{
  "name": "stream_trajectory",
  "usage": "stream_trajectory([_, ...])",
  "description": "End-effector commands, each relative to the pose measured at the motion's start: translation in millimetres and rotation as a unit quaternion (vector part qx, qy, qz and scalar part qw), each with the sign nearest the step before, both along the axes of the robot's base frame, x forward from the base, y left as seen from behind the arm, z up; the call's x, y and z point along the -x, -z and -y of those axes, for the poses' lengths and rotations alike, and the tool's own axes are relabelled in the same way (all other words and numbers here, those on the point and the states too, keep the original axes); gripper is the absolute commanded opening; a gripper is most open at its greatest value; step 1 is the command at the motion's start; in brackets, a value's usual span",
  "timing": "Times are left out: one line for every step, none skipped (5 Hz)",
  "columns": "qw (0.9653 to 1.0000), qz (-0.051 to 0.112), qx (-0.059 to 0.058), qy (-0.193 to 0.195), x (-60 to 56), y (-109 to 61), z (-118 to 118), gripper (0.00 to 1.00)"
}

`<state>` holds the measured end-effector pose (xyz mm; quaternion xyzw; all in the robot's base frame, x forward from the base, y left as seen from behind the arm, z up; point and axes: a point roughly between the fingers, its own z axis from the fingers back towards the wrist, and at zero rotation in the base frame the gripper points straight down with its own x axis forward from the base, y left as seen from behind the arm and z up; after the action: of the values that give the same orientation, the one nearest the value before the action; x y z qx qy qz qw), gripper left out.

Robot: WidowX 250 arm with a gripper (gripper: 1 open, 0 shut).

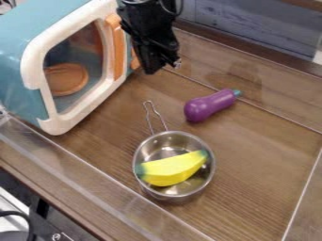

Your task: Put the banana in the silver pot

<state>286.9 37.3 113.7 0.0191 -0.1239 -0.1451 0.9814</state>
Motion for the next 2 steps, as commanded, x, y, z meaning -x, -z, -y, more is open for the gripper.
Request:
stream_trajectory([0.9995, 0.028, -0.003, 0.014, -11.7, 0.9, 10, 0.00])
stream_trajectory([0.9992, 0.025, -0.001, 0.030, -14.0, 16.4, 20, 0.00])
